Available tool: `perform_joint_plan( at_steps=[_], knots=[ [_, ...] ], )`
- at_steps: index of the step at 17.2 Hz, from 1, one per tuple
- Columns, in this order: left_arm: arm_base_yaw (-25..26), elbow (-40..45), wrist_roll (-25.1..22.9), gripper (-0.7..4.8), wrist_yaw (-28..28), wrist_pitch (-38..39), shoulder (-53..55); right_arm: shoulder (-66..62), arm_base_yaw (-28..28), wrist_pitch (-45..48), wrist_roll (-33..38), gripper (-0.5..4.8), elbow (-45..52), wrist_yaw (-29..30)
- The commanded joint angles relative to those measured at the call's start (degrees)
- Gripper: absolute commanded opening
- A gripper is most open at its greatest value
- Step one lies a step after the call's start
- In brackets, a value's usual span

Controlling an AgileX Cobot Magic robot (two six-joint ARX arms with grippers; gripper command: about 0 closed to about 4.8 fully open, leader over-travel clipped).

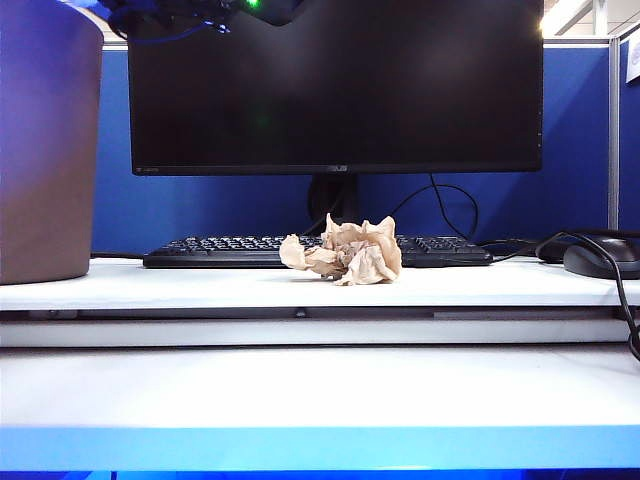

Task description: Pick up all paper balls from the table and place them in the pink trash can.

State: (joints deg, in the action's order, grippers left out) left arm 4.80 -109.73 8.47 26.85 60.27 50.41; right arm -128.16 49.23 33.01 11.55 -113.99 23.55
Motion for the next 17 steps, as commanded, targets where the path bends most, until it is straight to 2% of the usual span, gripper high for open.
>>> perform_joint_plan(
  at_steps=[1, 2, 3, 4, 8, 11, 14, 15, 17],
  knots=[
    [0.02, -0.04, -0.33, 3.32, 0.15, 0.63, -0.02, 0.33, 0.46, 1.95, 0.52, 2.59, -0.50, 0.72],
    [0.02, -0.04, -0.33, 3.32, 0.15, 0.68, -0.02, 0.33, 0.55, 1.95, 0.50, 1.62, -0.50, 0.76],
    [0.02, -0.04, -0.55, 3.32, 0.15, 0.72, -0.02, 0.33, 0.76, 1.95, 0.44, 0.35, -0.50, 0.70],
    [0.02, -0.04, -0.55, 3.32, 0.13, 0.74, -0.02, 0.33, 0.76, 1.95, 0.42, -0.06, -0.50, 0.68],
    [0.02, -0.04, -1.01, 3.32, -0.02, 1.05, -0.02, 0.37, 0.72, 3.02, 0.70, -0.06, -0.50, 0.66],
    [0.02, -0.04, -2.71, 3.32, -1.55, 2.51, -0.02, 0.61, 0.74, 13.22, 6.08, -0.06, -0.52, 1.03],
    [0.02, -0.04, -3.89, 3.32, -2.49, 2.93, -0.02, 1.77, 0.70, 13.84, 6.64, -0.06, -1.62, 2.60],
    [0.02, -0.04, -3.96, 3.32, -2.62, 2.93, -0.02, 1.70, 0.85, 13.79, 4.81, -0.06, -4.02, 2.60],
    [0.02, -0.04, -3.96, 3.32, -2.62, 3.06, -0.02, 1.62, 2.34, 13.60, -3.32, -0.06, -4.87, -3.32]
  ],
)
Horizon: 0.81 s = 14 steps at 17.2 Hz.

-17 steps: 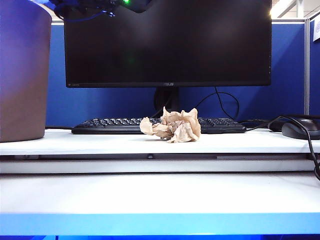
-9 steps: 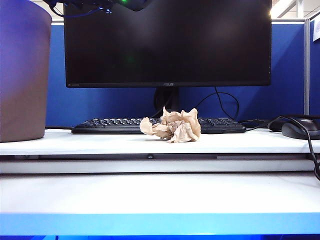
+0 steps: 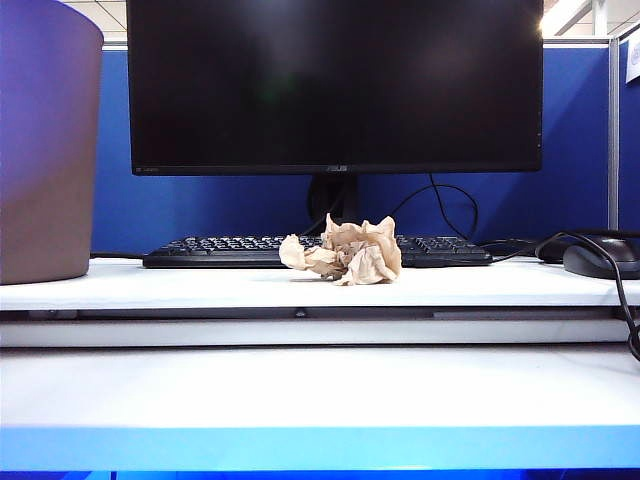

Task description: Pick up all paper balls from the table and place them in the pink trash can.

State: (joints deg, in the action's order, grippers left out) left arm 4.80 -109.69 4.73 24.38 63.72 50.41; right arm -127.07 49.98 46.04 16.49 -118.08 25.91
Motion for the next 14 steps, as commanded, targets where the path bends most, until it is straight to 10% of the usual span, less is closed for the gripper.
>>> perform_joint_plan(
  at_steps=[1, 12, 14],
  knots=[
    [0.02, -0.09, -0.22, 3.32, -0.13, -0.26, -0.04, 0.42, 1.86, -0.17, -9.14, -0.05, -1.44, -6.93],
    [0.02, -0.17, -0.17, 3.32, -0.15, 2.14, -1.40, -8.57, 2.60, -17.62, -6.91, -0.04, -17.09, -3.72],
    [0.02, -0.17, -0.17, 3.32, -0.13, 2.25, -1.49, -8.55, 2.64, -18.78, -6.56, 1.09, -17.09, -3.69]
  ],
)
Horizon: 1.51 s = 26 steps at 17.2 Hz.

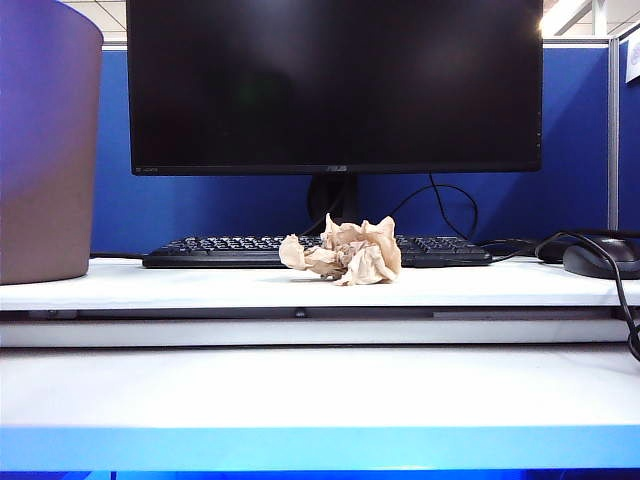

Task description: Pick up all paper balls from the table and place them in the pink trash can.

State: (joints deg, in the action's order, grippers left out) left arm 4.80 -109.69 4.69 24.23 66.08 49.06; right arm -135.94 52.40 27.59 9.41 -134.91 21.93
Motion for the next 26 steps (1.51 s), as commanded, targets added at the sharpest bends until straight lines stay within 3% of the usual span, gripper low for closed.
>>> perform_joint_plan(
  at_steps=[1, 2, 3, 11, 16, 18, 20, 22, 25, 26],
  knots=[
    [0.02, -0.20, -0.13, 3.32, 0.02, -0.11, -0.26, 0.33, 0.22, -0.59, 1.14, 1.39, -0.26, 0.26],
    [0.02, -0.20, -0.13, 3.32, 0.00, -0.17, -0.37, 0.33, 0.22, -0.98, 1.16, 2.48, -0.26, 0.26],
    [0.02, -0.20, -0.13, 3.32, 0.00, -0.17, -0.42, 0.33, 0.22, -0.98, 1.29, 2.90, -0.26, 0.26],
    [0.02, -0.17, -0.17, 3.32, 0.02, -0.57, -0.37, 4.98, -2.51, -2.49, 1.33, 2.88, -0.26, 2.54],
    [0.02, 0.42, -0.11, 3.32, 3.45, -0.63, -0.13, 17.70, -14.73, -27.61, -0.70, 2.89, -0.26, 5.27],
    [0.02, 5.49, 0.39, 3.32, 6.03, -2.60, 1.88, 24.94, -22.49, -46.69, -3.23, 3.16, -0.26, 8.85],
    [-0.04, 12.87, 3.89, 3.32, 16.92, -8.50, 4.22, 30.38, -27.21, -66.07, -11.80, 3.16, -0.26, 6.08],
    [-1.53, 21.99, 9.25, 3.32, 27.06, -19.76, 8.02, 35.54, -31.76, -80.65, -14.12, 3.16, -0.22, 0.70],
    [-14.10, 27.82, 10.69, 3.32, 24.87, -26.49, 16.61, 40.04, -34.14, -91.32, -14.21, 3.16, -0.22, 0.42],
    [-23.50, 27.89, 8.59, 3.32, 20.28, -28.15, 23.23, 41.46, -34.14, -96.41, -14.38, 3.16, -0.22, -0.37]
  ],
)
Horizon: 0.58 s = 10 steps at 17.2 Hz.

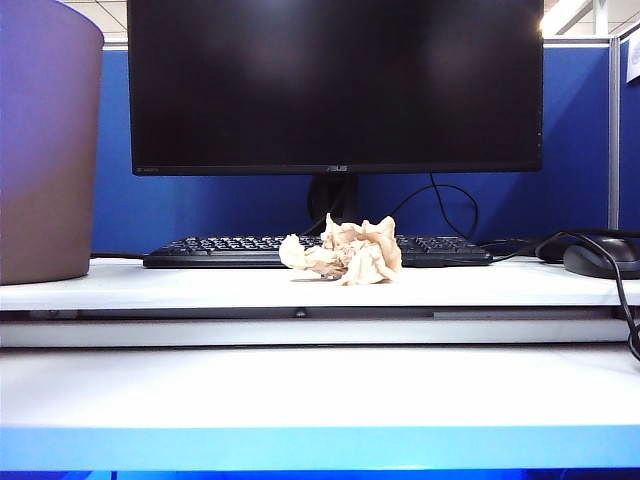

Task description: Pick up all paper balls from the table and place them in the pink trash can.

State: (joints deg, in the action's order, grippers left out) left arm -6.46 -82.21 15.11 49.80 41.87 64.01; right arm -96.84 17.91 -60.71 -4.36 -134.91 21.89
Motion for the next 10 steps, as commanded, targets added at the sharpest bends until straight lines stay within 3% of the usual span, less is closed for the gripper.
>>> perform_joint_plan(
  at_steps=[1, 3, 6, 7, 10],
  knots=[
    [-17.84, 0.42, -2.73, 3.32, -10.40, -5.51, 12.44, 2.73, 0.37, -11.04, -0.66, 3.16, -0.22, -1.05],
    [-24.35, 0.39, -3.69, 3.32, -22.77, -7.41, 19.58, 2.78, 0.42, -15.69, -0.61, 3.18, -0.17, -2.89],
    [-29.46, 0.39, -4.17, 3.32, -35.71, -8.66, 27.61, 3.87, 0.42, -16.83, -0.66, 3.19, 0.15, -7.15],
    [-30.49, 0.42, -4.13, 3.33, -38.36, -9.11, 29.99, 4.28, 0.44, -16.59, -0.68, 3.19, 0.15, -7.61],
    [-31.45, 0.42, -3.93, 3.33, -39.52, -11.32, 35.17, 4.72, 0.44, -16.41, -0.66, 3.19, 0.15, -7.65]
  ],
)
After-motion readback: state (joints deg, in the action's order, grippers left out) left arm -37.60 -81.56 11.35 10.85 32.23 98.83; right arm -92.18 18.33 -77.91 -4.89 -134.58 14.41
